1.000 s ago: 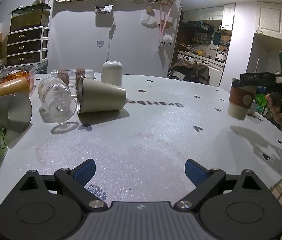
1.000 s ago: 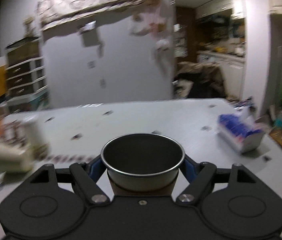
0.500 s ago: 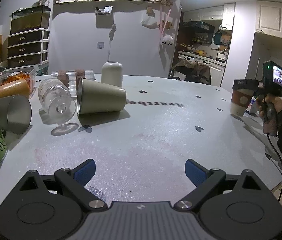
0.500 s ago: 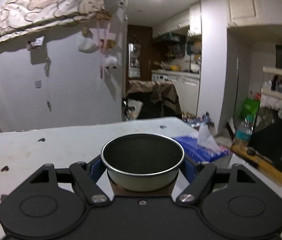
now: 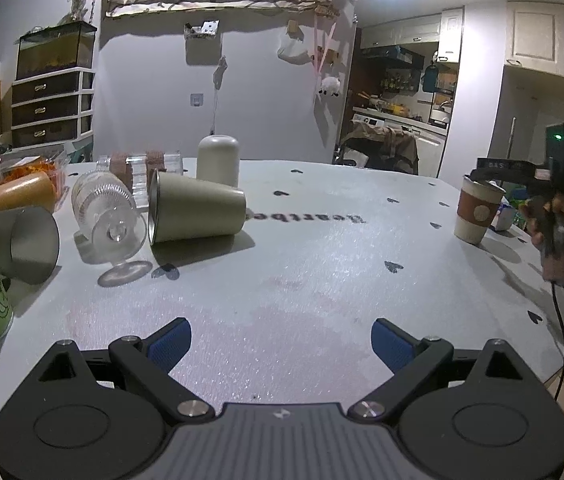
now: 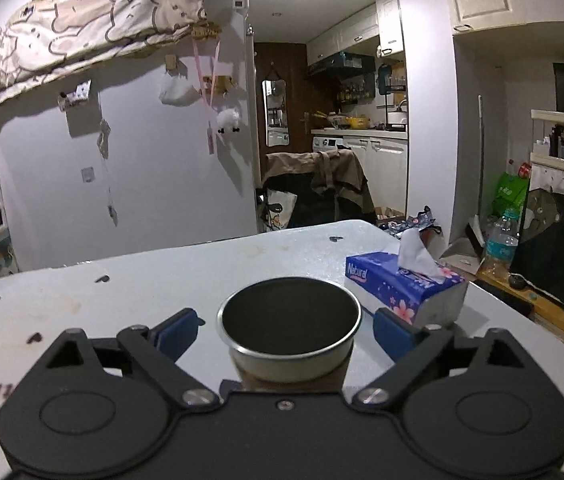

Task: Flip cup upright
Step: 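Carry the cup upright with the right tool and set it on the table, then open the right tool and pull back from the upright cup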

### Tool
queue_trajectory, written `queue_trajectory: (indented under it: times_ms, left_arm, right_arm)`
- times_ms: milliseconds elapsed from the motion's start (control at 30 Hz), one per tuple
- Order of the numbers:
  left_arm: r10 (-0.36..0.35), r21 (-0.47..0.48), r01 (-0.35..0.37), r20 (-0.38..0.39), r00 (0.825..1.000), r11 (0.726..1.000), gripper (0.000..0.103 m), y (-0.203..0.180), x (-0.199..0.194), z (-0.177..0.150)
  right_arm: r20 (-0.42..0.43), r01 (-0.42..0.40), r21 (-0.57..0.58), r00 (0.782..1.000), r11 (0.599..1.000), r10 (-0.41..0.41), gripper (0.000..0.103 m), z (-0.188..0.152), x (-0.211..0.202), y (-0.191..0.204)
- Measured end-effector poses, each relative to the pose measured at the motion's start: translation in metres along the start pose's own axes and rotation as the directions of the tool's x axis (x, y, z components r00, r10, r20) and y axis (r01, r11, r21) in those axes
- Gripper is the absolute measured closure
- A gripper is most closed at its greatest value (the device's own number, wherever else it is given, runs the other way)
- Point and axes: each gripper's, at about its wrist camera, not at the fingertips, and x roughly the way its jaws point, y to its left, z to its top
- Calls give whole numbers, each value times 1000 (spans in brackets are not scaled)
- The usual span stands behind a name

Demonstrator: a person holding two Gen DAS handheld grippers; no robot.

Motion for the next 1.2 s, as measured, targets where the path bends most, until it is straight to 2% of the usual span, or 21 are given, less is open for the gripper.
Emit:
queue_trajectory:
  times_ms: [300, 600, 700, 867, 1033, 1200]
  left_arm:
    - [-6, 16, 6, 41, 999, 1000, 6, -9, -1, 15]
    - [-20, 46, 16, 80, 997, 999, 6, -27, -3, 23]
    - [-34, 57, 29, 89, 995, 998, 6, -34, -5, 24]
    - [-49, 71, 40, 127, 991, 997, 0, -47, -14, 19]
    - [-68, 95, 53, 163, 984, 994, 0, -56, -23, 14]
    - [-70, 97, 55, 151, 986, 994, 0, -59, -23, 11]
  right_arm:
    - [51, -27, -67, 998, 997, 30, 7, -24, -86, 10]
    - [96, -122, -64, 987, 990, 128, 6, -55, -181, 13]
    - [101, -127, -67, 986, 990, 133, 5, -64, -201, 15]
    - [119, -135, -110, 982, 985, 148, 0, -84, -229, 22]
    - [90, -121, -97, 987, 988, 130, 0, -100, -243, 23]
    - [98, -118, -101, 987, 988, 128, 0, -108, -256, 22]
